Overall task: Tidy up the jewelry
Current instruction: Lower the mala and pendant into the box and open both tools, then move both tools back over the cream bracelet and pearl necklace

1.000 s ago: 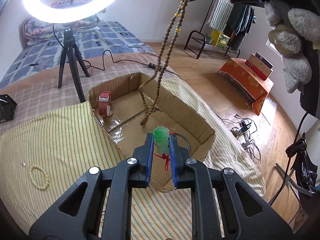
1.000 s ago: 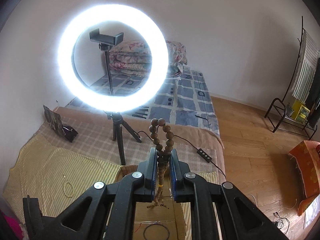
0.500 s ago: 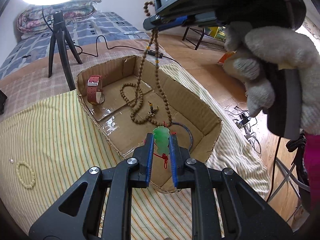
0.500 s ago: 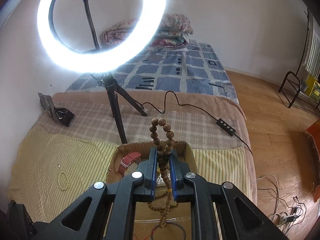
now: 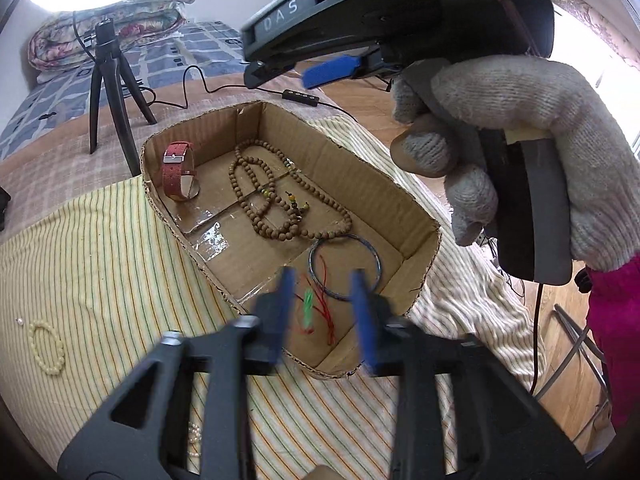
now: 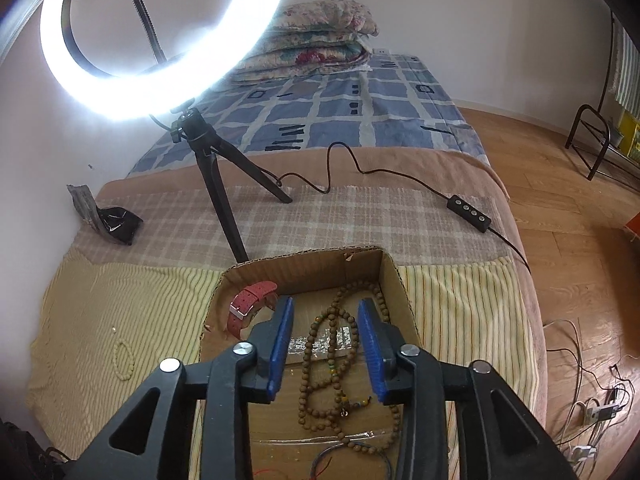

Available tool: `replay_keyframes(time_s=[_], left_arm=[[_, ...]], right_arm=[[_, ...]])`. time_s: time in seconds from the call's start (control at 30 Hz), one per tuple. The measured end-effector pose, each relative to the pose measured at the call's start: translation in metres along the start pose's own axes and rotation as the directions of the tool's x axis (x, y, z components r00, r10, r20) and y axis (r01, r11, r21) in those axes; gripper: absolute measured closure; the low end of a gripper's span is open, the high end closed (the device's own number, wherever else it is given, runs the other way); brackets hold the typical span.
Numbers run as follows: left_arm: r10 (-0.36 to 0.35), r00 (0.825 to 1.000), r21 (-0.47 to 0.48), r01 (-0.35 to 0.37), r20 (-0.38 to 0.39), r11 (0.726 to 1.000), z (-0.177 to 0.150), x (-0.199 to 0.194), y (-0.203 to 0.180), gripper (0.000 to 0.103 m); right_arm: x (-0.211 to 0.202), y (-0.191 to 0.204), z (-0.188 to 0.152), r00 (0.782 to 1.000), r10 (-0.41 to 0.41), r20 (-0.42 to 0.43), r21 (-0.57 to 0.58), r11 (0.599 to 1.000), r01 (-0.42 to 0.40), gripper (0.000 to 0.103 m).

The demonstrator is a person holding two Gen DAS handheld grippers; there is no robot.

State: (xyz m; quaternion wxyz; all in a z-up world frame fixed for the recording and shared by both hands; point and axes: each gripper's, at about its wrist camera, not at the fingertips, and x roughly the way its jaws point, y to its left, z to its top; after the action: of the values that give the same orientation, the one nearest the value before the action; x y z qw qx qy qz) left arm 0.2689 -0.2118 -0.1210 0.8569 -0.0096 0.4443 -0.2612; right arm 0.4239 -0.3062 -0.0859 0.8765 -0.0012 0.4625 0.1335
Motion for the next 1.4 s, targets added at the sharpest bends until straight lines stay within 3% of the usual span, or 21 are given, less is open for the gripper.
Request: replay_keyframes(time_s=[0.03,0.1,0.2,0.7,1.07,1.4], left_arm=[[0.006,1.0,-0.005,-0.006,0.011,1.0,-0.001,-0.002,0.0,0.032],[0.004,0.999,-0.011,-0.003,0.043,1.0,-0.002,-0.009,-0.001,0.031],[0.014,1.0,-0.001,-0.013,0.026,1.0,-0.003,-0.011,-0.004,0.031],[0.05,0.996,0.02,-0.052,0.069,0.998,-0.01,-0.047,-0.012,0.031],[0.067,0.991,0.018,-0.07,0.118,0.997,-0.019,-0.092,-0.009,0.031],[0.097,0.985,0.016,-0.101,0.146,0.995,-0.039,-0.13,0.008,0.031]], right_arm=[[-0.003,0.0,0.0,1.0,-0.011,0.007,0.002,1.0,0.011,0.036],[-0.007,0.001,0.0,0.999,-0.031,0.024,0.002,1.0,0.031,0.021],[-0.011,0.0,0.0,0.998,-0.05,0.028,0.007,0.999,0.049,0.014],[-0.045,0.019,-0.006,0.993,-0.1,0.054,0.004,0.995,0.1,0.006],[-0.098,0.034,-0.009,0.985,-0.119,0.127,0.024,0.993,0.117,0.005],[-0.14,0.051,-0.033,0.974,-0.131,0.187,0.027,0.991,0.128,0.002]])
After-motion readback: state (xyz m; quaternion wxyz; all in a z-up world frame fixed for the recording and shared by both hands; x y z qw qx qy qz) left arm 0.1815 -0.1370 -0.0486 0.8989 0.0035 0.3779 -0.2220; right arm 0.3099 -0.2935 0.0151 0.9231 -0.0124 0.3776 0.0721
